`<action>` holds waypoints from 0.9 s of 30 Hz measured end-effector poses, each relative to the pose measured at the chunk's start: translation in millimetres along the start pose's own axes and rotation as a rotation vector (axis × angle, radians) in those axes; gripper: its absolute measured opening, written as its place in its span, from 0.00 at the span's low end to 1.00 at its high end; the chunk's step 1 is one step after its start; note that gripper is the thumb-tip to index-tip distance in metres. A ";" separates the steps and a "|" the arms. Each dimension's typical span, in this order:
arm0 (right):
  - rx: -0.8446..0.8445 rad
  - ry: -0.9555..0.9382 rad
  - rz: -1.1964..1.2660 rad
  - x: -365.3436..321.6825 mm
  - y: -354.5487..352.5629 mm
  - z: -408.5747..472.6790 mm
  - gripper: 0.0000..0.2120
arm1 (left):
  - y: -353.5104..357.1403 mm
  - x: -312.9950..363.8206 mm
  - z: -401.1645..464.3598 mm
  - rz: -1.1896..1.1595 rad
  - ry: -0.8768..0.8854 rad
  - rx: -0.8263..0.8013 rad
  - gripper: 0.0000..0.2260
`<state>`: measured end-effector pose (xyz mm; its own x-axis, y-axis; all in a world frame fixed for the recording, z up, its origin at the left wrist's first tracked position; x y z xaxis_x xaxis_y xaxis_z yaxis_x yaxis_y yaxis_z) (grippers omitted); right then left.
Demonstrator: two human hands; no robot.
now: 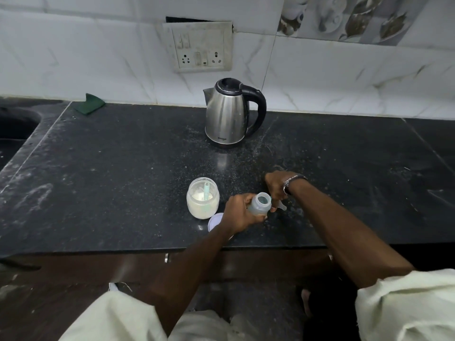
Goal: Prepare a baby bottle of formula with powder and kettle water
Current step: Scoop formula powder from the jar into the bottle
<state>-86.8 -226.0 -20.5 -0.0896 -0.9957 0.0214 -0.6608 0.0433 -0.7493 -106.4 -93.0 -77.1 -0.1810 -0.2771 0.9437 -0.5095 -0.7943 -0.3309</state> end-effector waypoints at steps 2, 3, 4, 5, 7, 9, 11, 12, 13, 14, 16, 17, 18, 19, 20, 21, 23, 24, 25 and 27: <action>0.010 -0.002 -0.031 -0.5 3.9 -7.9 0.24 | -0.4 0.5 -0.4 -0.003 -0.001 0.000 0.22; 0.023 -0.007 -0.050 -1.0 5.1 -11.2 0.25 | -0.6 1.3 -0.7 -0.003 0.000 -0.002 0.23; 0.034 -0.013 -0.064 -1.2 6.2 -13.3 0.25 | -0.8 1.7 -0.8 -0.002 0.000 -0.003 0.23; 0.041 -0.015 -0.070 -1.8 7.3 -15.3 0.26 | -1.1 2.4 -1.1 0.000 0.000 -0.004 0.23; 0.039 -0.015 -0.062 -2.3 9.3 -18.0 0.26 | -0.6 2.9 -1.6 0.006 0.002 -0.004 0.23; 0.022 -0.014 -0.032 -1.7 9.4 -21.6 0.24 | -0.3 2.5 -2.4 0.006 -0.003 -0.001 0.23; 0.013 0.010 0.032 5.4 6.5 -24.6 0.23 | -0.1 1.6 -2.9 0.000 -0.012 0.002 0.24; 0.014 0.024 0.080 10.1 3.2 -26.3 0.22 | 0.0 1.2 -3.0 -0.004 -0.015 0.004 0.23; 0.030 0.028 0.137 15.7 -1.9 -27.4 0.22 | 0.0 1.1 -3.1 -0.007 -0.017 0.006 0.23; 0.076 0.035 0.188 23.4 -9.6 -27.3 0.23 | 0.0 0.8 -3.3 -0.009 -0.020 0.006 0.22; 0.262 0.092 0.247 42.9 -32.8 -33.1 0.22 | 0.3 1.8 -3.6 -0.007 -0.021 0.000 0.23; 0.358 0.143 0.214 54.6 -42.4 -37.1 0.22 | 0.6 2.0 -3.8 -0.004 -0.022 -0.004 0.24; 0.410 0.200 0.151 64.8 -46.6 -40.6 0.22 | 0.7 2.4 -4.0 -0.001 -0.022 -0.007 0.24; 0.414 0.231 0.088 71.7 -45.1 -41.2 0.24 | 0.8 3.0 -4.2 0.001 -0.024 -0.008 0.24; 0.387 0.235 0.049 75.0 -38.5 -39.2 0.25 | 0.5 3.4 -4.5 0.001 -0.025 -0.007 0.24; 0.356 0.221 0.036 76.7 -29.7 -34.9 0.26 | 0.1 3.6 -4.6 -0.001 -0.030 -0.004 0.24; 0.319 0.190 0.043 78.5 -10.2 -27.6 0.27 | 0.1 3.5 -5.0 0.002 -0.041 -0.007 0.24; 0.308 0.179 0.050 79.0 -1.8 -25.4 0.26 | 0.1 3.8 -5.2 0.006 -0.045 -0.009 0.24; 0.299 0.171 0.053 78.6 5.2 -24.6 0.24 | 0.1 4.0 -5.5 0.009 -0.050 -0.010 0.24; 0.299 0.172 0.047 78.1 15.7 -25.4 0.18 | 0.0 4.6 -6.3 0.016 -0.055 -0.012 0.25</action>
<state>-123.1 -301.0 -13.8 -0.2556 -0.9639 0.0743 -0.4075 0.0377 -0.9124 -112.5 -90.8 -72.9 -0.1424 -0.3190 0.9370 -0.5167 -0.7835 -0.3452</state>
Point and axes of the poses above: each hand's wrist, its own z-axis towards the middle knuckle, its own y-axis out of the palm, x = y × z, the point moved 8 cm from there along z, towards the middle knuckle, and after that the axes turned 4 degrees about -y, right-handed, at the moved point
